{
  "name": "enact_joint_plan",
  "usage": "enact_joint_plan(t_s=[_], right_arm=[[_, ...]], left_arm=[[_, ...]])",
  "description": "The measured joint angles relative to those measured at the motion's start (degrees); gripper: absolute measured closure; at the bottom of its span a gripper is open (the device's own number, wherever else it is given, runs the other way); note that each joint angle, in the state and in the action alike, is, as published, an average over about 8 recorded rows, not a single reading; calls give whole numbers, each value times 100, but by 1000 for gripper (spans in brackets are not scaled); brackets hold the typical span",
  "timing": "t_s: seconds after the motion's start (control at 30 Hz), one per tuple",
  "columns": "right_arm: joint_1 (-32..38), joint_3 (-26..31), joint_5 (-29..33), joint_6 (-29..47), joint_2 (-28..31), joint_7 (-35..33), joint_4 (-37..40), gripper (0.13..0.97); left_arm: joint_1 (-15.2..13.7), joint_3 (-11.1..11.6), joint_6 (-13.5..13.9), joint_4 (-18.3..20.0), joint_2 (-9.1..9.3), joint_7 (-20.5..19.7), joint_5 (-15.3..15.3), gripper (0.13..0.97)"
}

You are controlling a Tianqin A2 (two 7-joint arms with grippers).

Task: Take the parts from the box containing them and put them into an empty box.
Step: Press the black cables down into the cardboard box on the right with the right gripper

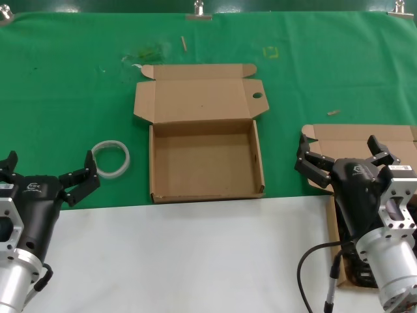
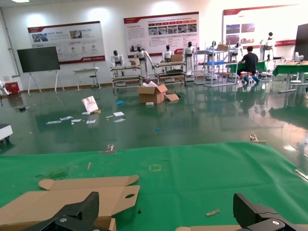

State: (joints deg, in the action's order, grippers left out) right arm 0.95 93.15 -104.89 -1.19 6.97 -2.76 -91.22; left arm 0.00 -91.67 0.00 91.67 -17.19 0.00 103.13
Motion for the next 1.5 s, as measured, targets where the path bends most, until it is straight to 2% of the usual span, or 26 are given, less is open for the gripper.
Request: enact_joint_plan(t_s=[1.13, 1.3, 1.5], right_arm=[[-106, 0, -10, -180, -5, -83, -100, 129], [-246, 297, -503, -803, -8, -581, -313, 129], [-388, 835, -1454, -2098, -10, -1888, -635, 129]], left_arm=[[0, 0, 0, 0, 0, 0, 0, 132], [0, 0, 0, 0, 0, 0, 0, 132], [0, 0, 0, 0, 0, 0, -1, 132]])
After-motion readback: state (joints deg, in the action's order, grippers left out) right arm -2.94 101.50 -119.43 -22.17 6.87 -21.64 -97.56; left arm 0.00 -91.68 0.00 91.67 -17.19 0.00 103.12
